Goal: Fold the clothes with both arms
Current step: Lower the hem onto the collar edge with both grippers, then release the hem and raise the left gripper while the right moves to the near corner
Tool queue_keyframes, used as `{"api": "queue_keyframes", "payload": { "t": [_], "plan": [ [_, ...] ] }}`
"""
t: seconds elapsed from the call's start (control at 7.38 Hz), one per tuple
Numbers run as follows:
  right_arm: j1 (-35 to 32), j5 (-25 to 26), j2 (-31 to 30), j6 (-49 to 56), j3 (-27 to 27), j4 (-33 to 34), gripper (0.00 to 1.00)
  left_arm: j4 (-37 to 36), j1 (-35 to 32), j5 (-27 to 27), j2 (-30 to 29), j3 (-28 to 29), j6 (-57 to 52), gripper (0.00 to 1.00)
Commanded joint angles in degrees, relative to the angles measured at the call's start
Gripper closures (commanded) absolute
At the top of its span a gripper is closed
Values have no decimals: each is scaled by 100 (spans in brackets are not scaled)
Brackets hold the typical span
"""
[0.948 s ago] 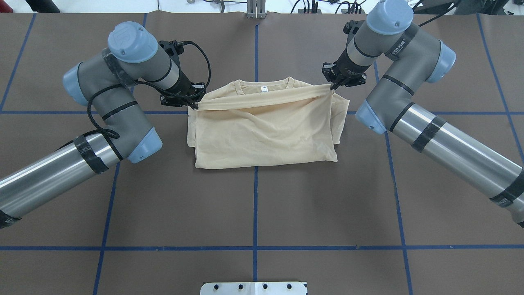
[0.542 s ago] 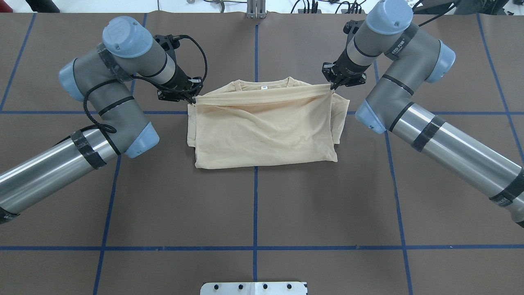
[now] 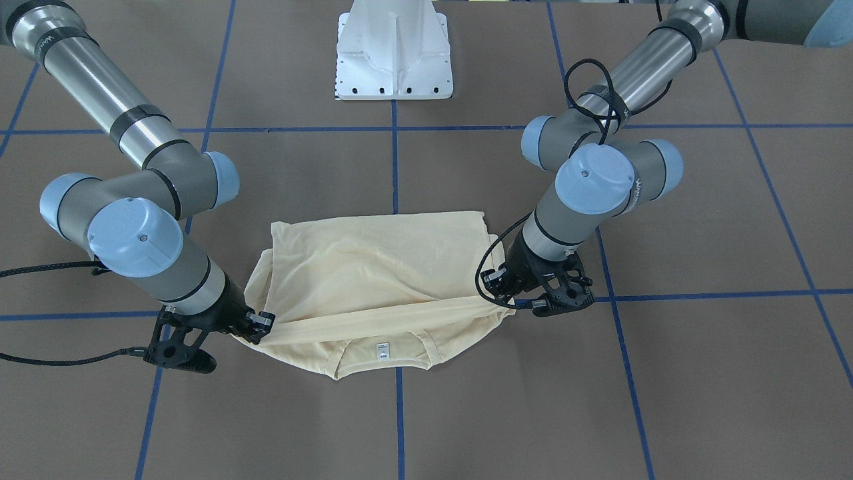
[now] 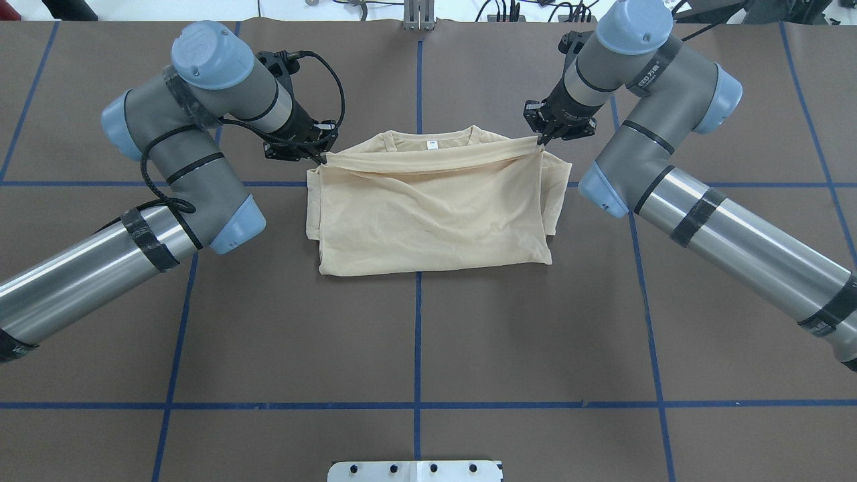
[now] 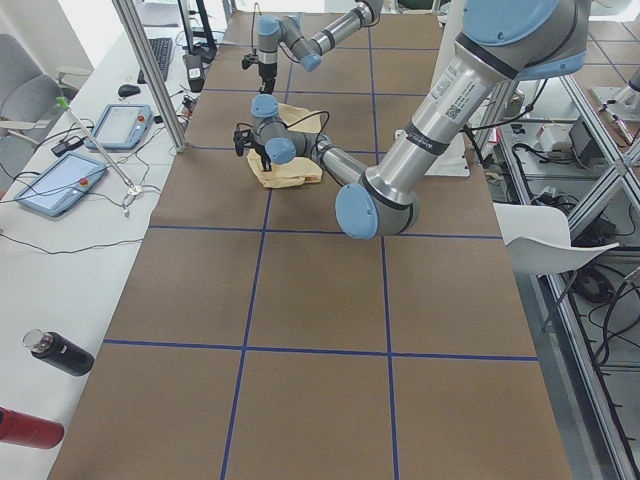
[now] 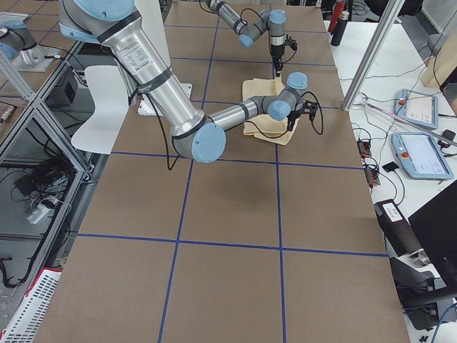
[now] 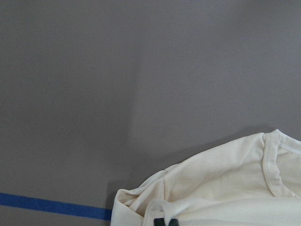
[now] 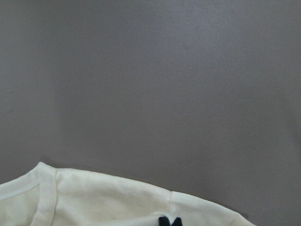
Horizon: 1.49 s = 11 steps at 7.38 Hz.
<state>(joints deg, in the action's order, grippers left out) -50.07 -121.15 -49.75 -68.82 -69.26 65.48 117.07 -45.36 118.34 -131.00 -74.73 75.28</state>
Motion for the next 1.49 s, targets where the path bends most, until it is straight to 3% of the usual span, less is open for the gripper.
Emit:
{"api": "queue_keyframes", "payload": {
  "t": [0.0, 0.14, 0.54, 0.68, 1.08, 1.35],
  "plan": [
    [-3, 4, -34, -9, 0, -210, 100, 131, -17, -4, -14, 11, -4, 81],
    [14, 39, -43, 0, 9, -220, 2, 123, -17, -4, -14, 2, -13, 38],
    [-29, -14, -69, -18, -52, -290, 0, 341, -262, -56, 56, -77, 161, 1],
    [-29, -14, -331, -44, -392, -430, 0, 569, -255, -405, 335, -408, 171, 1],
    [145, 12, -1543, -262, -2008, -343, 0, 615, -255, -540, 487, -885, 206, 0],
    [610, 205, -1853, -797, -2468, -343, 0, 511, -254, -575, 487, -1122, 372, 0]
  ]
}}
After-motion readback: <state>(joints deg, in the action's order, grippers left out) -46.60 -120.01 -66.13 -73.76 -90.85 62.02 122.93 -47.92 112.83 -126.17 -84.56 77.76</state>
